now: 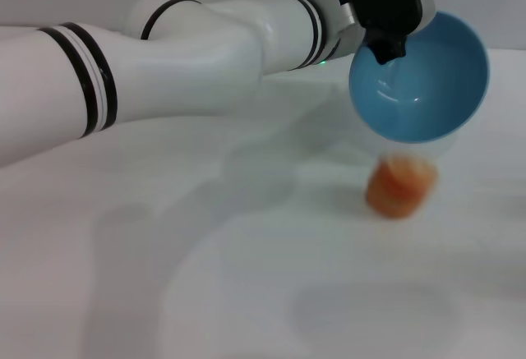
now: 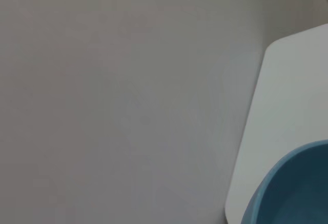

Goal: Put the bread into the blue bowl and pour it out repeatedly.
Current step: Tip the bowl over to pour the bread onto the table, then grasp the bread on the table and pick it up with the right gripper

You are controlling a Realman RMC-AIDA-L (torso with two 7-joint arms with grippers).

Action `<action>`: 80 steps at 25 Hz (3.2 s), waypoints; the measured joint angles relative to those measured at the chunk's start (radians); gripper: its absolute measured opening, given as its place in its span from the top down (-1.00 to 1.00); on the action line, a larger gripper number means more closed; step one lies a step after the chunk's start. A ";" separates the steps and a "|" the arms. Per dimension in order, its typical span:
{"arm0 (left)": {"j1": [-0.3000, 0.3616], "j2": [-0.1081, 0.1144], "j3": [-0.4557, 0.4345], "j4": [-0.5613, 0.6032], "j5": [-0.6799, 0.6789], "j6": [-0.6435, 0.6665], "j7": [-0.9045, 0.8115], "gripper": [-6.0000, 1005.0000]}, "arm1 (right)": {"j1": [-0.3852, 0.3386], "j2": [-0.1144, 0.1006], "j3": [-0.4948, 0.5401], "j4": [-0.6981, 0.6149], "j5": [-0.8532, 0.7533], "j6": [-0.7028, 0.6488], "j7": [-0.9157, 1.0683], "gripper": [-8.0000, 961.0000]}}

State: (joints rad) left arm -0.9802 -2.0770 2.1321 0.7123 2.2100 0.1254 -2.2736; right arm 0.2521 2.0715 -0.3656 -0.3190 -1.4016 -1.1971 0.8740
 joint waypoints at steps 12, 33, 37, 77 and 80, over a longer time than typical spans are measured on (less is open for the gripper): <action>0.013 0.002 -0.080 -0.010 -0.010 0.013 -0.095 0.99 | 0.036 -0.013 -0.034 0.006 -0.059 0.006 0.340 0.07; 0.143 0.007 -0.226 0.004 -0.028 0.102 -0.296 0.99 | 0.306 -0.015 -0.148 -0.120 -0.926 -0.102 1.192 -0.01; 0.151 0.005 -0.221 0.008 -0.035 0.099 -0.296 0.99 | 0.328 -0.007 -0.187 -0.082 -0.934 -0.090 1.199 -0.06; 0.162 0.006 -0.203 0.004 -0.073 0.109 -0.297 0.99 | 0.339 -0.003 -0.338 -0.145 -0.852 -0.233 1.242 0.55; 0.163 0.011 -0.214 0.004 -0.073 0.151 -0.297 0.99 | 0.307 -0.005 -0.337 -0.286 -0.789 -0.351 1.227 0.60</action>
State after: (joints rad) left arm -0.8175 -2.0664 1.9186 0.7162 2.1367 0.2764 -2.5710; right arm 0.5595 2.0661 -0.7028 -0.6054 -2.1907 -1.5483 2.1006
